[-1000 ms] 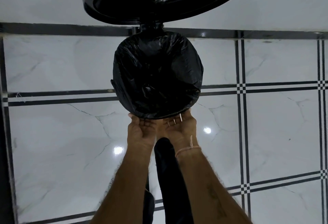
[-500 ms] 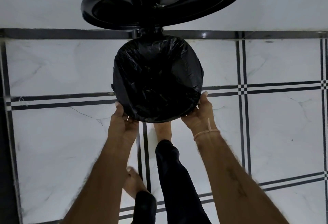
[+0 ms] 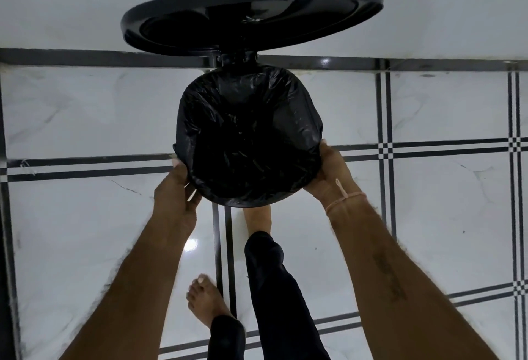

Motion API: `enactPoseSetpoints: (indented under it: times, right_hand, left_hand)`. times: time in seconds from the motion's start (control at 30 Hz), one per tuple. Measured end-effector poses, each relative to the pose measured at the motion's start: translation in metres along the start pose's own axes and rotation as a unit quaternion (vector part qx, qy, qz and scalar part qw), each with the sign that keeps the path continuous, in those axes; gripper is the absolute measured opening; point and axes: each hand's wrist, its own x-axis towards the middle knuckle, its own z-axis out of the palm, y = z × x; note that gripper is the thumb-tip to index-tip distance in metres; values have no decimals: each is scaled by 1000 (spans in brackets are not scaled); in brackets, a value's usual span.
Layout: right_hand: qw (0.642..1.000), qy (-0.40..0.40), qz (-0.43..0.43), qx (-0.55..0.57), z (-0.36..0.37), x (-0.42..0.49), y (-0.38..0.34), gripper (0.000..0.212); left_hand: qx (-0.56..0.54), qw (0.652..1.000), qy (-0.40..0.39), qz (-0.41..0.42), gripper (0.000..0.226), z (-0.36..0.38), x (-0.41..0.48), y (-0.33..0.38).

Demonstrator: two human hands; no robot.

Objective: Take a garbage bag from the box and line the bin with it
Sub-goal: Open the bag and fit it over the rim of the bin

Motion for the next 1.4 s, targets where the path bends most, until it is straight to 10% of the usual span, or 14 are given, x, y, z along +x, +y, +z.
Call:
enactPoseSetpoints:
  times: [0.2, 0.5, 0.8, 1.07, 1.23, 1.4]
  right_hand:
    - [978, 49, -127, -156, -2, -2, -10, 27]
    - [921, 109, -309, -211, 33, 9, -15, 28]
    - [878, -7, -187, -440, 44, 33, -61, 30]
    - [890, -43, -174, -420, 87, 28, -82, 76]
    - [896, -81, -152, -410, 86, 30, -96, 28]
    - [884, -125, -135, -430, 113, 27, -104, 28]
  left_hand:
    - [70, 996, 42, 25, 3, -6, 12, 4]
    - [121, 980, 20, 156, 22, 26, 28, 37]
    - [185, 980, -45, 51, 33, 27, 43, 66]
    - [214, 974, -48, 53, 29, 60, 53, 94]
    - [264, 962, -68, 29, 22, 57, 68, 108]
    - [275, 955, -102, 41, 32, 88, 71, 122]
